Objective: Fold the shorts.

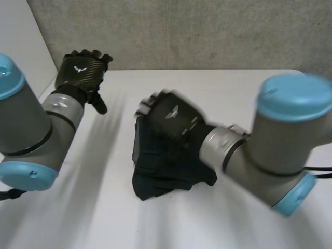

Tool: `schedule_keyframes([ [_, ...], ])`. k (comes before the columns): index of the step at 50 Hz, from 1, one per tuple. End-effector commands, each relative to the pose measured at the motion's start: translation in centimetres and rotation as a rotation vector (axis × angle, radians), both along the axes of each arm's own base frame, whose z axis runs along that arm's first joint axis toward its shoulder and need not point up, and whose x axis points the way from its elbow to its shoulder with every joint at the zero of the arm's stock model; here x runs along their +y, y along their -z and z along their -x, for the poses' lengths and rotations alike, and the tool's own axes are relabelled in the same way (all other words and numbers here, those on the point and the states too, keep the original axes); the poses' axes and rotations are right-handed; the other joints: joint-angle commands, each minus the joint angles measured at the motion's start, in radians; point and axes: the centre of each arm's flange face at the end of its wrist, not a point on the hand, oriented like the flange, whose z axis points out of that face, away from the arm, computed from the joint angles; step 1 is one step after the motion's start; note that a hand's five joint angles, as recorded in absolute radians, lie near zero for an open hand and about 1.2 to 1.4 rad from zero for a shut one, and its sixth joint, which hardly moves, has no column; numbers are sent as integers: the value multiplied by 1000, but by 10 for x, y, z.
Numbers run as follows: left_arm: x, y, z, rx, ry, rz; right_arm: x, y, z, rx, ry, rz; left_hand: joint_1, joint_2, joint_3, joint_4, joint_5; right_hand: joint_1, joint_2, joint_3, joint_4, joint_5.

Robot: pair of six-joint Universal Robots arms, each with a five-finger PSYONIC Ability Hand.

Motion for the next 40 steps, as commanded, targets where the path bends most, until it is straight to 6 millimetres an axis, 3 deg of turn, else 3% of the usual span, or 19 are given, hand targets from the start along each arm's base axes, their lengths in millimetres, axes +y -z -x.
schedule_keyframes([
  [1, 16, 24, 41, 22, 114, -101, -45, -3, 26, -104, 173, -177, 9, 2, -7, -1, -18, -23, -44, -37, -57, -58],
  [5, 29, 49, 62, -10, 168, -193, -59, 28, 27, -11, 263, -281, 9, 2, -7, -1, -18, -23, -44, -37, -57, -58],
  [9, 30, 77, 70, -41, 178, -286, -70, 53, 27, 63, 341, -351, 3, -4, -12, -7, -24, -23, -44, -37, -57, -58],
  [19, 25, 130, 67, -173, 136, -498, -83, 99, 24, 134, 376, -428, 14, 8, -1, 4, -12, -23, -44, -37, -57, -58],
  [20, 41, 19, 46, -99, 71, -281, -74, -24, 43, -26, 460, -66, 0, -7, -15, -10, -27, -23, -44, -37, -57, -58],
  [23, 45, -17, 36, -40, 61, -204, -73, -60, 55, -158, 542, -13, -6, -13, -21, -16, -33, -23, -44, -37, -57, -58],
  [24, 44, -39, 22, -4, 29, -154, -72, -79, 65, -223, 598, 13, -9, -16, -24, -19, -36, -23, -44, -37, -57, -58],
  [28, 37, -85, -16, 73, -68, -54, -69, -113, 101, -287, 756, 71, -3, -10, -18, -13, -30, -23, -44, -37, -57, -58],
  [31, 43, -98, -29, 121, -80, -56, -62, -123, 119, -266, 816, 80, -12, -18, -27, -22, -39, -23, -44, -37, -57, -58],
  [40, 57, -106, -37, 194, -33, -136, -60, -122, 134, -223, 858, 45, -12, -19, -27, -22, -39, -23, -44, -37, -57, -58],
])
